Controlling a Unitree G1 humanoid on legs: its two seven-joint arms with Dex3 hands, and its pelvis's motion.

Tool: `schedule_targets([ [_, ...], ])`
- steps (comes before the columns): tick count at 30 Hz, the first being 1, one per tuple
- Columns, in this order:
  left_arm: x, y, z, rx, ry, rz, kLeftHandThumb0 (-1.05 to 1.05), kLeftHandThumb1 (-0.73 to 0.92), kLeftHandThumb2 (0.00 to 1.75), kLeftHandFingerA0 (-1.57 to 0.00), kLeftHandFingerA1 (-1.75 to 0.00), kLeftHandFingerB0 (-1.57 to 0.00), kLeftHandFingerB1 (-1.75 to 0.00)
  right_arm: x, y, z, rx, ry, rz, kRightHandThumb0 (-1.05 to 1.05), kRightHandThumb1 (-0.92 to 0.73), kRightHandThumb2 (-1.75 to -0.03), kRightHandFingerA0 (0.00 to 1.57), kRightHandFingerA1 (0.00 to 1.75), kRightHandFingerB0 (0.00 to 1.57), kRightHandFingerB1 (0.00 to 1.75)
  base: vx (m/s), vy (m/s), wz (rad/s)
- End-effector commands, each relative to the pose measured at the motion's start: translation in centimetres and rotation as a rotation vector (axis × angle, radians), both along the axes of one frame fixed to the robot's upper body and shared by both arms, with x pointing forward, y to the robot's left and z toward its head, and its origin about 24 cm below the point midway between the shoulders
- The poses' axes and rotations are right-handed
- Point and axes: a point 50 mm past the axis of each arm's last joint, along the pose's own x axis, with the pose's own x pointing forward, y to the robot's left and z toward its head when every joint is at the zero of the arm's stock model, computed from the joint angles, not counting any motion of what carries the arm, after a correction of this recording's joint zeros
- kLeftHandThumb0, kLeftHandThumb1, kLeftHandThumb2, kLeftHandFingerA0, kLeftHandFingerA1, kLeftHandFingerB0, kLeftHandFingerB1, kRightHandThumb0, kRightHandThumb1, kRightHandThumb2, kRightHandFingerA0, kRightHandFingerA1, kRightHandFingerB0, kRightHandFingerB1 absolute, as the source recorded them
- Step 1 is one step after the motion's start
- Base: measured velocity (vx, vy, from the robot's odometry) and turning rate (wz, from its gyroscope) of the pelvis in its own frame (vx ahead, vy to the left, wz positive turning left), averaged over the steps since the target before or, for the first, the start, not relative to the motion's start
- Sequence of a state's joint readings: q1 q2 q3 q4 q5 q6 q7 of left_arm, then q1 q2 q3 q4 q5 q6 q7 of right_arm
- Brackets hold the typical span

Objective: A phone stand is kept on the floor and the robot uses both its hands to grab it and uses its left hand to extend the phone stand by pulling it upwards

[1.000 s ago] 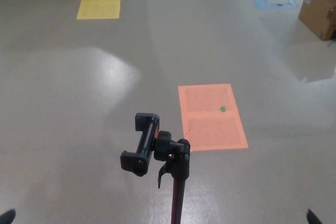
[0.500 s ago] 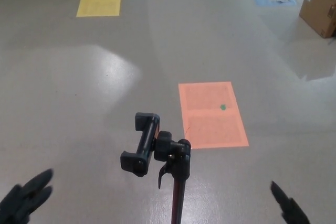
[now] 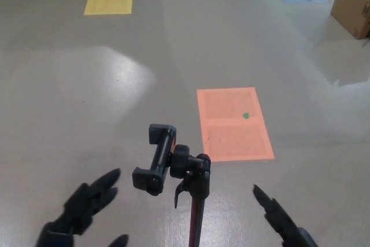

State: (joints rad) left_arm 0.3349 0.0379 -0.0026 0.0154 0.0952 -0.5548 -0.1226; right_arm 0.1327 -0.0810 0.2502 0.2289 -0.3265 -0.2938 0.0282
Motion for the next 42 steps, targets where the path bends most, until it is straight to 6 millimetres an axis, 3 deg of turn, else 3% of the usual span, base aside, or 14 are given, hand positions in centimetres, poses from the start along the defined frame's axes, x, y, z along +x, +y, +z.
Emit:
schedule_targets([
  [1, 0.0, -0.9, -0.4, 0.020, 0.044, -0.006, -0.78, 0.77, 0.63, -0.25, -0.30, -0.19, -0.28, 0.8, 0.3, -1.1, -0.066, 0.050, -0.036, -0.96, -0.71, -1.10, 0.00, 0.29, 0.00, 0.14, 0.00, 0.000, 0.00],
  [3, 0.2, -1.5, -0.4, 0.007, 0.042, -0.021, -0.78, 0.77, 0.64, -0.24, -0.30, -0.17, -0.27, 1.3, 0.7, -1.6, -0.062, 0.079, -0.037, -1.00, -0.73, -1.08, 0.00, 0.29, 0.00, 0.11, 0.00, 0.000, 0.00],
  [4, 0.2, -1.6, -0.5, 0.006, 0.040, -0.025, -0.80, 0.62, 0.92, -0.17, -0.42, -0.11, -0.39, 1.4, 0.8, -1.8, -0.060, 0.087, -0.038, -0.81, -0.82, -0.65, 0.00, 0.36, 0.00, 0.00, 0.00, 0.000, 0.00],
  [8, 0.3, -2.2, -0.5, -0.004, 0.038, -0.037, -0.80, 0.61, 0.93, -0.18, -0.42, -0.11, -0.39, 1.9, 1.4, -2.5, -0.060, 0.114, -0.048, -0.82, -0.83, -0.66, 0.00, 0.41, 0.00, 0.00, 0.00, 0.000, 0.00],
  [9, 0.2, -2.6, -0.6, -0.011, 0.042, -0.047, -0.80, 0.61, 0.93, -0.17, -0.43, -0.10, -0.39, 1.8, 1.7, -2.8, -0.057, 0.123, -0.051, -1.00, -0.71, -1.10, 0.00, 0.33, 0.00, 0.12, 0.00, 0.000, 0.00],
  [17, 0.2, -3.6, -0.7, -0.021, 0.045, -0.073, -0.78, 0.77, 0.63, -0.23, -0.30, -0.13, -0.27, 2.3, 3.6, -3.5, -0.049, 0.158, -0.030, -0.97, -0.69, -1.07, 0.01, 0.33, 0.00, 0.12, 0.00, 0.000, 0.00],
  [19, 0.3, -4.0, -0.6, -0.031, 0.046, -0.081, -0.79, 0.61, 0.96, -0.15, -0.43, -0.07, -0.35, 2.2, 4.3, -3.6, -0.021, 0.164, -0.031, -1.05, -0.72, -1.05, 0.01, 0.31, 0.00, 0.06, 0.00, 0.000, 0.00],
  [20, 0.4, -4.1, -0.5, -0.030, 0.045, -0.084, -0.79, 0.61, 0.96, -0.15, -0.43, -0.07, -0.35, 2.1, 4.4, -3.7, -0.006, 0.165, -0.032, -0.82, -0.79, -0.64, 0.00, 0.45, 0.00, 0.00, 0.00, 0.000, 0.00],
  [23, 0.6, -4.3, -0.4, -0.038, 0.047, -0.089, -0.78, 0.61, 0.96, -0.16, -0.44, -0.07, -0.34, 1.8, 4.7, -4.1, 0.026, 0.179, -0.040, -1.05, -0.71, -1.06, 0.00, 0.29, 0.00, 0.05, 0.00, 0.000, 0.00],
  [24, 0.6, -4.4, -0.4, -0.046, 0.047, -0.089, -0.76, 0.76, 0.65, -0.25, -0.31, -0.12, -0.24, 1.7, 4.8, -4.2, 0.023, 0.180, -0.038, -1.05, -0.71, -1.07, 0.00, 0.29, 0.00, 0.05, 0.00, 0.000, 0.00],
  [29, 0.6, -4.8, -0.8, -0.107, 0.073, -0.073, -0.80, 0.61, 0.97, -0.20, -0.46, -0.06, -0.34, 1.2, 5.3, -4.9, 0.060, 0.212, -0.027, -1.05, -0.68, -1.06, 0.00, 0.27, 0.00, 0.03, 0.00, 0.000, 0.00],
  [38, 0.1, -4.4, -2.2, -0.155, 0.164, -0.042, -0.76, 0.78, 0.63, -0.23, -0.30, -0.10, -0.27, 0.1, 6.0, -5.4, 0.033, 0.232, -0.023, -0.97, -0.68, -1.04, 0.01, 0.34, 0.00, 0.10, 0.00, 0.000, 0.00],
  [40, 0.1, -4.2, -2.5, -0.160, 0.182, -0.035, -0.37, 0.43, 1.03, 0.00, -0.47, 0.00, -0.49, -0.1, 6.2, -5.5, 0.028, 0.234, -0.022, -0.83, -0.79, -0.64, 0.00, 0.47, 0.00, 0.00, 0.00, 0.000, 0.00],
  [42, 0.1, -4.0, -2.8, -0.168, 0.201, -0.030, -0.37, 0.43, 1.03, 0.00, -0.47, 0.00, -0.49, -0.2, 6.5, -5.4, 0.029, 0.229, -0.022, -1.00, -0.69, -1.04, 0.01, 0.35, 0.00, 0.06, 0.00, 0.000, 0.00],
])
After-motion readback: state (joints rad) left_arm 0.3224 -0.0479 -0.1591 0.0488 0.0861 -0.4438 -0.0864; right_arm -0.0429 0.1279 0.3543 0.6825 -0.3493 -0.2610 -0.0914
